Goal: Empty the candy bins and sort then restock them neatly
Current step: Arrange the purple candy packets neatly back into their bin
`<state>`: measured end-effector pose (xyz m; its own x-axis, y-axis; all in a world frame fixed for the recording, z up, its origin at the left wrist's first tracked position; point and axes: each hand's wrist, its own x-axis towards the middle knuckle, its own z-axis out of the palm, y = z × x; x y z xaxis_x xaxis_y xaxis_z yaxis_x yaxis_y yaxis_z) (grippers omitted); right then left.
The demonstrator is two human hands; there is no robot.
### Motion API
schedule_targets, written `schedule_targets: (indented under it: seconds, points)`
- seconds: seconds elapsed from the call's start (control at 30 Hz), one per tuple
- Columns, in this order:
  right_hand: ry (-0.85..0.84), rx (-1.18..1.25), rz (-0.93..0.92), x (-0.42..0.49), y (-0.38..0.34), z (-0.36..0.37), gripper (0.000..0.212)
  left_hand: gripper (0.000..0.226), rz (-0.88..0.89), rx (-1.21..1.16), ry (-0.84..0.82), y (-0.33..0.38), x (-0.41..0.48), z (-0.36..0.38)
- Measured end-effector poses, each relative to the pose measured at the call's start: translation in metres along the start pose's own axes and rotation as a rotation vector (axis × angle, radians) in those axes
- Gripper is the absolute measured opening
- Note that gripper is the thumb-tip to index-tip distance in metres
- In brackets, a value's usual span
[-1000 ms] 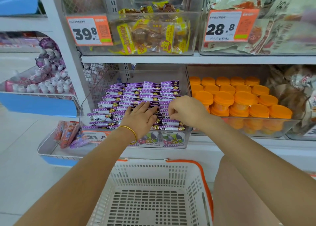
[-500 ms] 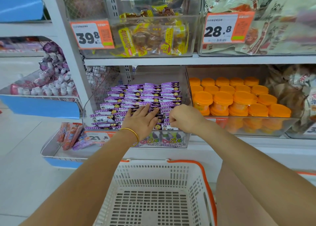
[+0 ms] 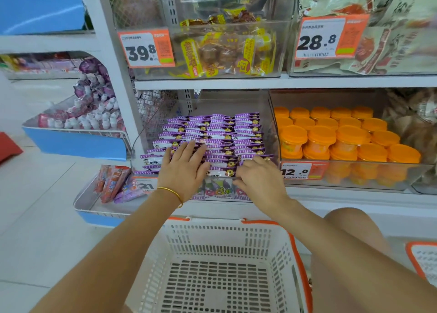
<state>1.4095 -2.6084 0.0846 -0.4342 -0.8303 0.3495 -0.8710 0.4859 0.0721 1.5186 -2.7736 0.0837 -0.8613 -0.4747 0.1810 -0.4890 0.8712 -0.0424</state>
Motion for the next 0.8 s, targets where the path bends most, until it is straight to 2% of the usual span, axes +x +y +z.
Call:
schedule_targets:
  seconds: [0.2, 0.37, 0.47, 0.63, 0.8]
  points:
    - [0.197, 0.279, 0.023, 0.001, 0.007, 0.010, 0.016, 0.085, -0.129, -0.022, 0.073, -0.013, -0.008, 0.003]
    - [0.320, 0.373, 0.090, 0.028, 0.023, 0.003, 0.009, 0.079, -0.123, -0.091, 0.191, -0.016, 0.016, -0.005]
    - [0.320, 0.389, 0.103, 0.046, 0.030, 0.004, 0.008, 0.074, -0.125, -0.112, 0.198, -0.020, 0.040, -0.009]
    - [0.264, 0.398, 0.116, 0.059, 0.036, 0.021, 0.010, 0.085, -0.078, -0.100, 0.092, -0.026, 0.054, 0.007]
    - [0.235, 0.406, 0.101, 0.043, 0.031, 0.040, 0.012, 0.082, -0.042, -0.082, -0.008, -0.028, 0.046, 0.024]
